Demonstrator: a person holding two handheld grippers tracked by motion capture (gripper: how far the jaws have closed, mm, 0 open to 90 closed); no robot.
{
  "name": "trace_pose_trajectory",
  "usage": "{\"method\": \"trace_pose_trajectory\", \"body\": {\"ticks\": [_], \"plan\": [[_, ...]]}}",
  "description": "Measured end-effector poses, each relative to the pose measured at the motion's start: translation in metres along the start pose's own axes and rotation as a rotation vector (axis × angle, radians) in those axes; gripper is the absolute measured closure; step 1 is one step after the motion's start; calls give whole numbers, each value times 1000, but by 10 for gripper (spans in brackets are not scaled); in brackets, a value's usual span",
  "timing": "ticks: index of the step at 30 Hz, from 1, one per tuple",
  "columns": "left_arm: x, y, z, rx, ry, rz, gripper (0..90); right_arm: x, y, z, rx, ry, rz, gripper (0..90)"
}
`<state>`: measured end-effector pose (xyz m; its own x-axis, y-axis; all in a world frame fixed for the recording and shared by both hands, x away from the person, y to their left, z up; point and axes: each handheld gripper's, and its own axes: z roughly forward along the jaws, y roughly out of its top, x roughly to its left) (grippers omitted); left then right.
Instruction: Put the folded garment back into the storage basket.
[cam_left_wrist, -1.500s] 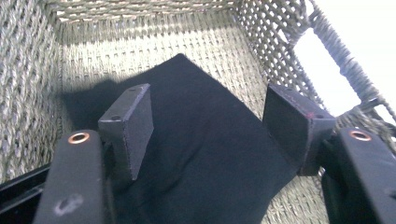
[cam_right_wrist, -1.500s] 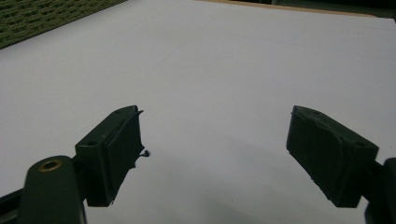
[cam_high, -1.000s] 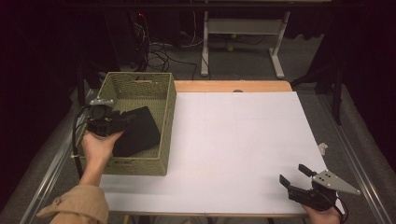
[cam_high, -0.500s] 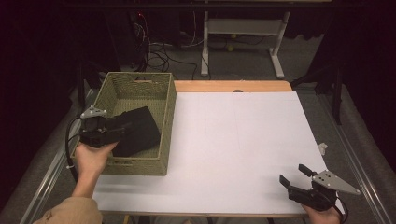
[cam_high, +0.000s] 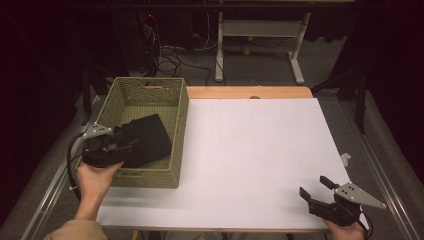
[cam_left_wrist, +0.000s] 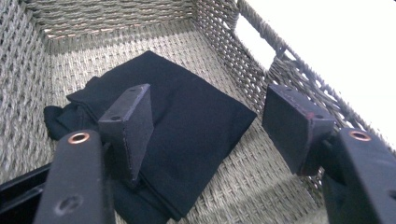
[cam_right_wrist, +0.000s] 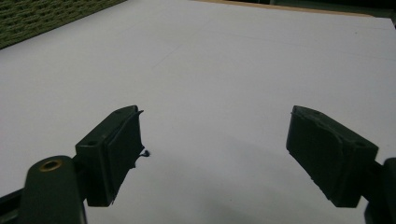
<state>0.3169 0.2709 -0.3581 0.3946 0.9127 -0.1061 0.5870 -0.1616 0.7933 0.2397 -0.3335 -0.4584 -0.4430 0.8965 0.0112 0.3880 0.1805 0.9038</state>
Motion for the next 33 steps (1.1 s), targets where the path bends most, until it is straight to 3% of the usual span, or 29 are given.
{"method": "trace_pose_trajectory", "body": {"ticks": [33], "plan": [[-7,-41,-36,-71,12,2,306,0,0,0,2,-3,-3,189]]}}
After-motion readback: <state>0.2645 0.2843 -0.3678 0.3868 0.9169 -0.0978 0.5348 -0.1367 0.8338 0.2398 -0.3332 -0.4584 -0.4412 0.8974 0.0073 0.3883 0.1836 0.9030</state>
